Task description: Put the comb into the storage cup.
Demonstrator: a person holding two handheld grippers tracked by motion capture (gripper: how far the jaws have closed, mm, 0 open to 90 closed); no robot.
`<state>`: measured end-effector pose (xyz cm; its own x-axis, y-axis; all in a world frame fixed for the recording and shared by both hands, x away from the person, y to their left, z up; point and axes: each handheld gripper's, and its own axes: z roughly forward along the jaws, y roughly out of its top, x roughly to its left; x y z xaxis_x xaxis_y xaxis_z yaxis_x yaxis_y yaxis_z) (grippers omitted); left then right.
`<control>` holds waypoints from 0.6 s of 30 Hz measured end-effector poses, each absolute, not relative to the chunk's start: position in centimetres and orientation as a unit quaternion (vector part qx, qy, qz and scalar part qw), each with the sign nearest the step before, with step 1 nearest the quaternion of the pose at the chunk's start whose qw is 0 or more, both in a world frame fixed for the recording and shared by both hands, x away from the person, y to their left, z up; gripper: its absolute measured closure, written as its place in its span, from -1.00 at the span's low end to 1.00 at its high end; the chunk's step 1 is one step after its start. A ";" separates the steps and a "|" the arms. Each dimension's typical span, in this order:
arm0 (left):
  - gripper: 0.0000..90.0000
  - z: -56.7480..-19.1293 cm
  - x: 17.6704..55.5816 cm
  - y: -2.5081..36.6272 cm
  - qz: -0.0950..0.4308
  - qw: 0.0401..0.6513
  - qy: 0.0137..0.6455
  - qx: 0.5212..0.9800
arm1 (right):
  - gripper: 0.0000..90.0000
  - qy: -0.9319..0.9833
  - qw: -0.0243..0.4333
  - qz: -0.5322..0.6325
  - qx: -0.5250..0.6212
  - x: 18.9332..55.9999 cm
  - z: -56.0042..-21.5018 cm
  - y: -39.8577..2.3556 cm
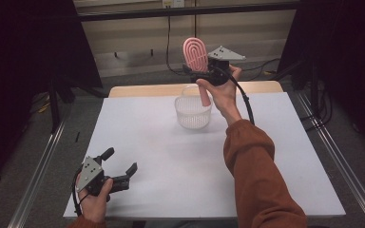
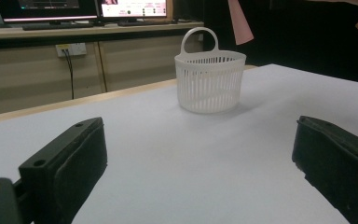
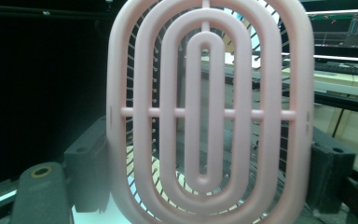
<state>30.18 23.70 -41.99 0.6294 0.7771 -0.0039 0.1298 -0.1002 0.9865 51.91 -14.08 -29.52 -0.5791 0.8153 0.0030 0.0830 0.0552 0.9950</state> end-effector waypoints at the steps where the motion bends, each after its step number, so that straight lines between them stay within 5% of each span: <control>1: -0.93 -42.0 30.2 23.7 0.277 0.584 0.330 0.688 | -0.57 0.658 0.302 0.600 0.340 52.0 -29.7 -14.0; 18: -0.93 -42.0 30.2 23.8 0.277 0.583 0.329 0.689 | -0.57 0.660 0.314 0.590 0.343 53.2 -32.0 -13.2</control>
